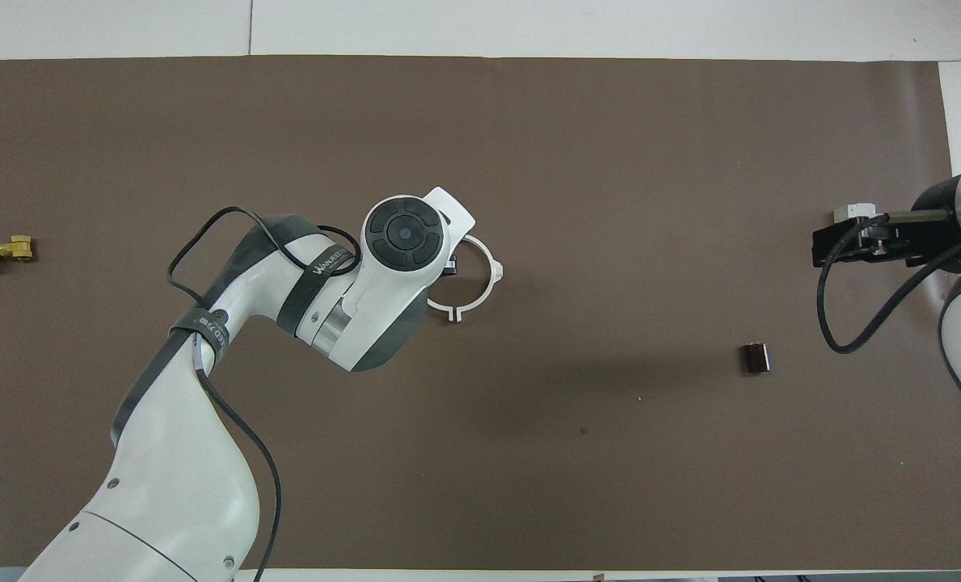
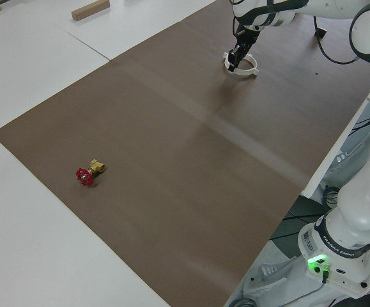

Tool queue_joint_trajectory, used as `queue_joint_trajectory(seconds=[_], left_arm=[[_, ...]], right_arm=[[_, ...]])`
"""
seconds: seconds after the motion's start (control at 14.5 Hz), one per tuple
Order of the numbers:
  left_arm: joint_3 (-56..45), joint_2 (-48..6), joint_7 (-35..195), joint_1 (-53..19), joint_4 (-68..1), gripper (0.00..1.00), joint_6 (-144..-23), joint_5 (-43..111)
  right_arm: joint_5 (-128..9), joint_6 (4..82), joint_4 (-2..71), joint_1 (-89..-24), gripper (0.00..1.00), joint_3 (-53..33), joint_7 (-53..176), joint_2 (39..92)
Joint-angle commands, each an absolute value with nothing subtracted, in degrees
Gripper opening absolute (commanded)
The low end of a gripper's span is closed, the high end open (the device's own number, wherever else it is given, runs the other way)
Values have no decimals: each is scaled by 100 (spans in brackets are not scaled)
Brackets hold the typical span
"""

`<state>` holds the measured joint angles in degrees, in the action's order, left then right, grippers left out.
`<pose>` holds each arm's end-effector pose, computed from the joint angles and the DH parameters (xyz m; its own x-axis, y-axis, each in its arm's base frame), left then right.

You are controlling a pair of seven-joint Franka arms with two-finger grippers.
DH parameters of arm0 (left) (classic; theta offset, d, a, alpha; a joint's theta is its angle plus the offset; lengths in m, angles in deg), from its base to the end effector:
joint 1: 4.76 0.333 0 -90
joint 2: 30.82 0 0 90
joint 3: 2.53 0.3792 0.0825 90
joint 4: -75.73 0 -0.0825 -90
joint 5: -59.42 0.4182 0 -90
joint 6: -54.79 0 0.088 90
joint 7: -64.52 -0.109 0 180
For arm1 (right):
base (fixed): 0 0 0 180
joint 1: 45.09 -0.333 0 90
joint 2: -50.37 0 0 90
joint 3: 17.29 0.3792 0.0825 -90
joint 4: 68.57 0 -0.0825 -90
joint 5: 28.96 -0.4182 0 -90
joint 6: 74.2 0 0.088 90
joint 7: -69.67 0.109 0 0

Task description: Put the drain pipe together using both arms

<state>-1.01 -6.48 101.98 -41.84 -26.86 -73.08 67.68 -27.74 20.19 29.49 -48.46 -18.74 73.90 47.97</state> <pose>0.5754 -0.4080 0.3520 0.9946 -0.0607 0.0848 -0.0527 -0.9942 -0.0934 0.5762 0.0168 0.6453 0.9990 -0.0386 -0.0206 -0.0382 -0.9990 0.0217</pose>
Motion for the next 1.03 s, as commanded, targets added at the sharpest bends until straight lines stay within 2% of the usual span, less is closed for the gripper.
queue_joint_trajectory(seconds=[0.0,0.21,0.41,0.96], left_arm=[[-42,-718,10301,-4273,-2886,0,-7573,6918],[-42,-744,10301,-4308,-2965,0,-7564,6918],[-42,-753,10293,-4335,-2974,0,-7590,6918],[-42,-753,10257,-4326,-2974,0,-7652,6918]], right_arm=[[-2755,2099,2996,-4834,100,-1905,7248,4834],[-2816,2082,2917,-4642,100,-1905,7239,4931],[-2782,1608,2295,-4623,100,-1896,7231,5167],[-3027,1607,2327,-4369,100,-1887,7231,5195]])
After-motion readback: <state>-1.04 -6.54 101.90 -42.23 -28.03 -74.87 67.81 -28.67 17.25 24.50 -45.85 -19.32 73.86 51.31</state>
